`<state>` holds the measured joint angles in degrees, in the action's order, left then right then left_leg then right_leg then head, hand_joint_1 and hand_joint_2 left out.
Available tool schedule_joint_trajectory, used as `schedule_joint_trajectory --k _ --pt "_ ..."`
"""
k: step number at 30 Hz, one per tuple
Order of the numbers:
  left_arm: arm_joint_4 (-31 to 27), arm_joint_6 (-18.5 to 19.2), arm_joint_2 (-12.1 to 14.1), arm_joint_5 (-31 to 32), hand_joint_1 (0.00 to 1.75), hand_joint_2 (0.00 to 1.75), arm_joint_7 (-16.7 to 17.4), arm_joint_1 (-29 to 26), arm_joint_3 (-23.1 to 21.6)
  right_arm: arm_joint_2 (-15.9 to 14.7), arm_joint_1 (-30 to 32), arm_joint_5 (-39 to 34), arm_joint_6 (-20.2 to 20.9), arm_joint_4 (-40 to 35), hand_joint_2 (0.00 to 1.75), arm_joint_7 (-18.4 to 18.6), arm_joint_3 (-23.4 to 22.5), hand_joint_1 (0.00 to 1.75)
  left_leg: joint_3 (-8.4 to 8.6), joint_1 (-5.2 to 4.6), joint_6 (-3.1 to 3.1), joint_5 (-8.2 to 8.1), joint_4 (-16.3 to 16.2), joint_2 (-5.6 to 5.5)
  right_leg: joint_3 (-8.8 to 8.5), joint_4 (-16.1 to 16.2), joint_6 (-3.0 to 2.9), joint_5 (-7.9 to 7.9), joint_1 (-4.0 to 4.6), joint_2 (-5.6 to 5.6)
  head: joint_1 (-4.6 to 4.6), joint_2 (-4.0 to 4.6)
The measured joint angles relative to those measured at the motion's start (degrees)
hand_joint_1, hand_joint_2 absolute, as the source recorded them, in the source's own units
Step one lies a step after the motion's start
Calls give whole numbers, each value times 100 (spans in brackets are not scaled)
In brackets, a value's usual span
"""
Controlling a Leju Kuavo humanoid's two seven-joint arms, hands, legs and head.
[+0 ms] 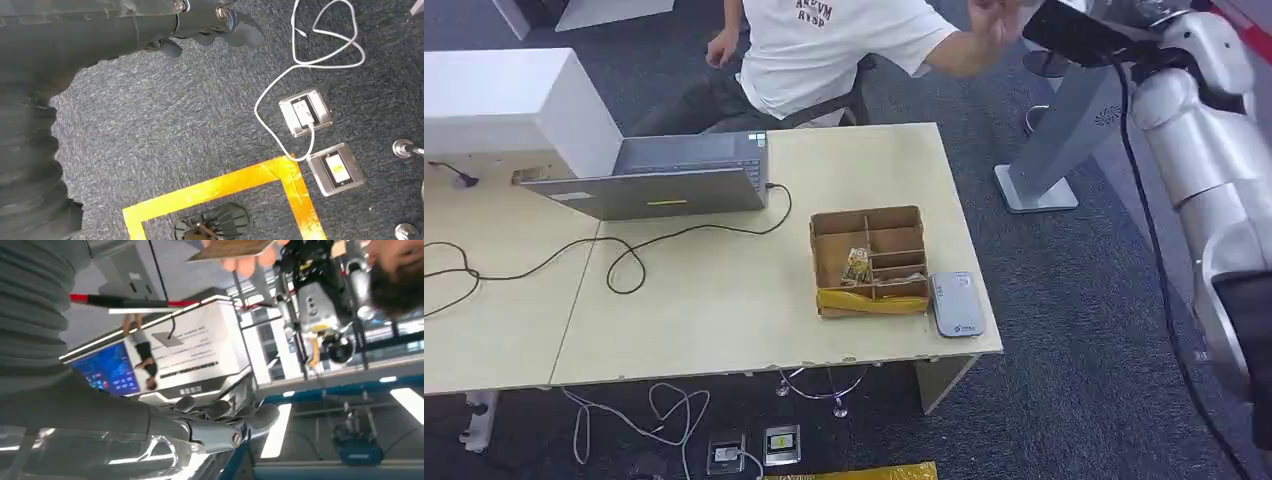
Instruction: Pass the card to the sensor for recognition and then transmit it.
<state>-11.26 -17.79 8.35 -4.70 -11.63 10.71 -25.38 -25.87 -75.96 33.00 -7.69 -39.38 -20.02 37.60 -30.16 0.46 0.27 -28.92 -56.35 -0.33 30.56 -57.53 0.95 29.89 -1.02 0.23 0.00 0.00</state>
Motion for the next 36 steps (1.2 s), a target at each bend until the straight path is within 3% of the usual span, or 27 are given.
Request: schedule_joint_trajectory --k 8,24,26,27,28,29,36 --pt "2 0 28 -72 0 175 0 -9 -37 587 -32 44 55 280 175 -33 413 0 -1 0 0 1 0 -4 2 1 0 0 0 6 2 0" --pt "2 0 61 -96 0 175 0 -16 -101 915 -96 44 66 627 175 31 738 0 -1 0 0 0 -1 -2 6 2 0 0 0 3 2 0" --pt "2 0 61 -107 0 175 0 -30 -101 941 -96 39 66 655 175 39 747 0 76 1 7 7 -2 -6 15 0 -2 -3 1 6 0 0" --pt "2 0 61 -127 0 175 0 -38 -103 953 -96 37 68 675 175 42 747 10 70 1 7 13 -5 -6 27 -5 -3 -7 1 4 2 0" --pt "2 0 59 -135 0 175 0 -52 -105 968 -95 37 74 688 175 46 749 143 68 1 8 16 -7 -6 28 -6 -2 -8 1 5 0 0" --pt "2 0 59 -135 0 175 0 -59 -107 977 -94 37 81 712 175 46 752 175 69 1 8 16 -8 -6 28 -5 -2 -8 1 5 0 0" --pt "2 -2 61 -164 0 175 0 -69 -107 1038 -96 6 133 806 175 37 754 175 68 1 8 15 -11 -6 28 -5 -2 -8 1 4 2 0"
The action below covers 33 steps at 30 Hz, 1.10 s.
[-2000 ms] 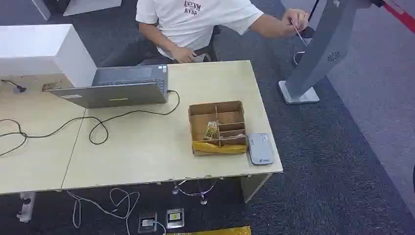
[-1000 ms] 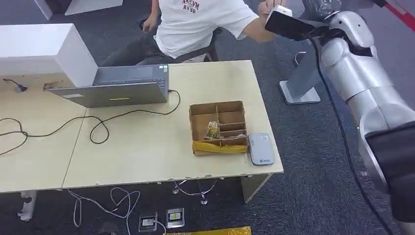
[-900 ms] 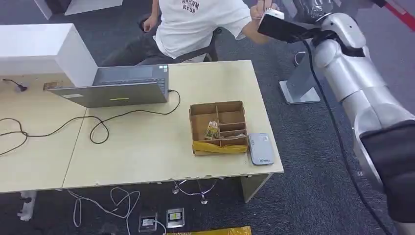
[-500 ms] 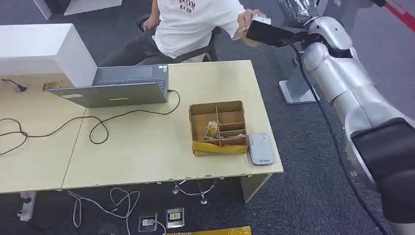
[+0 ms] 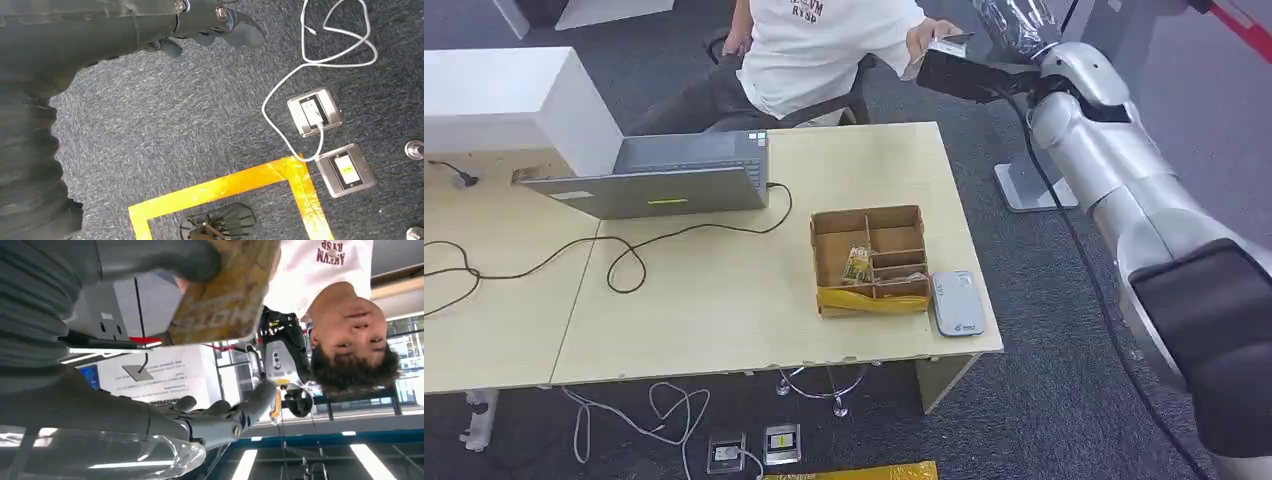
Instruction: Pass the card to the sensor for recognition and then transmit it.
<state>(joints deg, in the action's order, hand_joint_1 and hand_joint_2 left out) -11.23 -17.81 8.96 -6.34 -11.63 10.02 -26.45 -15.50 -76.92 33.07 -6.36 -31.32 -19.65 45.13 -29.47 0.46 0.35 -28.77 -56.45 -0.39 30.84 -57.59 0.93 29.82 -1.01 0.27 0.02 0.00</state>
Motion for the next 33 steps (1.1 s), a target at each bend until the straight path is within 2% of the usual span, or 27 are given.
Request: schedule_joint_trajectory --k 23,33 --pt "0 31 0 -39 0 175 0 -9 -9 52 35 -9 66 118 175 -11 111 175 1 0 1 1 -2 0 1 -1 -2 -5 0 0 -2 0" --pt "0 -118 -13 -284 0 175 0 -146 -7 -107 435 -341 131 118 175 236 140 175 3 0 1 1 -5 2 1 1 -2 -5 0 -1 0 0"
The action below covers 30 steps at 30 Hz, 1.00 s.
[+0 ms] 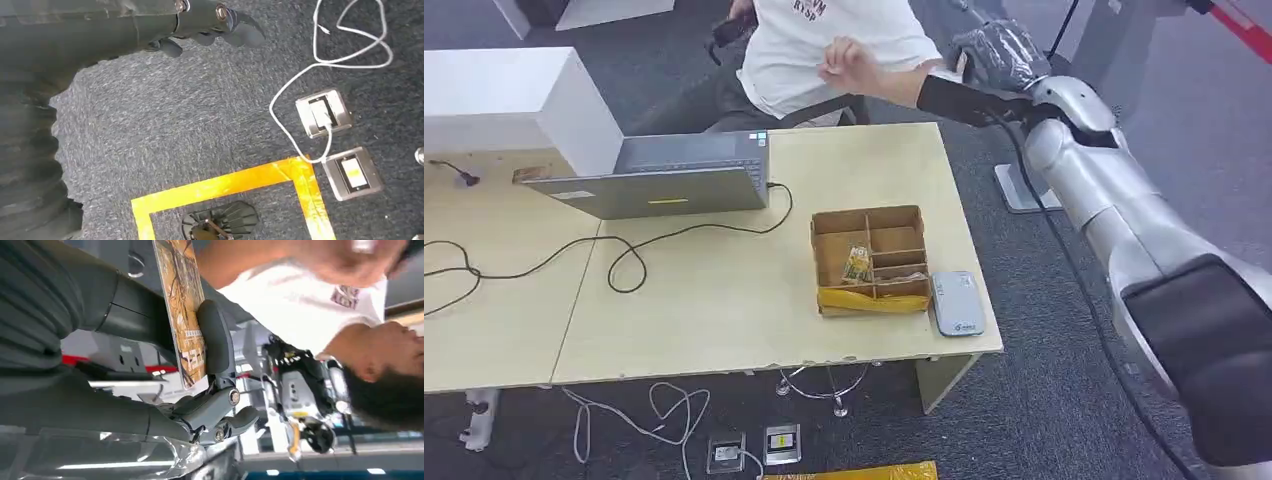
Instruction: Pass the card to the sensor for recognition and then transmit it.
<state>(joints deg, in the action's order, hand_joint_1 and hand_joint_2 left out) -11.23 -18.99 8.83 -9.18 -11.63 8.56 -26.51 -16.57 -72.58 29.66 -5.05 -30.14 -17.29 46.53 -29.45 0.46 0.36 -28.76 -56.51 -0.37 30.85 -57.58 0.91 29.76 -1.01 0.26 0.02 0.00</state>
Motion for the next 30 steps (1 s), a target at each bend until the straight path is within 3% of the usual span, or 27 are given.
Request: schedule_joint_trajectory --k 9,19,30 --pt "0 -74 -4 -109 0 175 2 -79 -2 -361 690 -370 -103 -4 175 276 -289 175 -1 0 -1 -3 -6 5 5 1 0 0 0 -2 -4 0" --pt "0 -168 -59 -164 0 175 9 -100 -31 -982 2218 -702 -297 -547 175 671 -953 175 -5 9 -1 -4 -9 -1 -3 8 1 -1 9 4 -2 0" --pt "0 -173 -83 -249 0 175 11 -101 -68 -1108 2921 -700 -319 -996 175 833 -1279 175 -5 10 -1 -3 -9 -2 -3 4 1 -1 10 3 -4 0"
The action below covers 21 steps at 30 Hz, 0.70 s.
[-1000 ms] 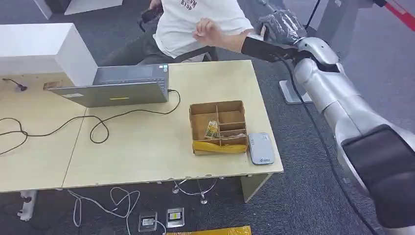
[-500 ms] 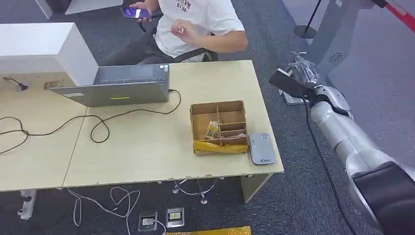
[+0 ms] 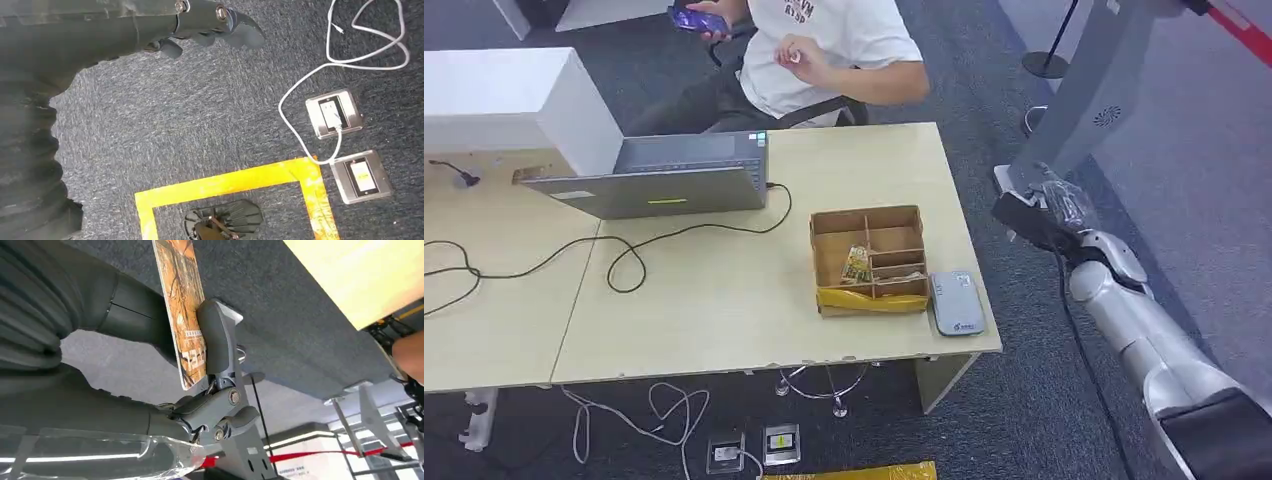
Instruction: Pass the card to the sensor for recognition and then transmit it.
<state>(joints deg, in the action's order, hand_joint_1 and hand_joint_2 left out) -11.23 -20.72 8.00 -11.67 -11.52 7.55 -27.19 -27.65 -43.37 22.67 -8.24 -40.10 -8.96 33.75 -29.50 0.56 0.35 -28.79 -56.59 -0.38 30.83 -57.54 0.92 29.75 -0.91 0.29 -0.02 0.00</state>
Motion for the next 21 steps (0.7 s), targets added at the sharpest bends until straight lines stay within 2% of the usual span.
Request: schedule_joint_trajectory --k 7,21 --pt "0 9 2 -55 0 175 2 1 -9 2 469 131 13 -375 175 221 -116 175 -3 0 0 0 0 0 0 0 0 0 0 1 4 0" --pt "-2 -4 -2 -57 0 175 2 16 -105 199 1149 391 74 -1103 175 505 -160 175 -3 0 0 0 1 0 0 -1 0 0 0 1 2 0"
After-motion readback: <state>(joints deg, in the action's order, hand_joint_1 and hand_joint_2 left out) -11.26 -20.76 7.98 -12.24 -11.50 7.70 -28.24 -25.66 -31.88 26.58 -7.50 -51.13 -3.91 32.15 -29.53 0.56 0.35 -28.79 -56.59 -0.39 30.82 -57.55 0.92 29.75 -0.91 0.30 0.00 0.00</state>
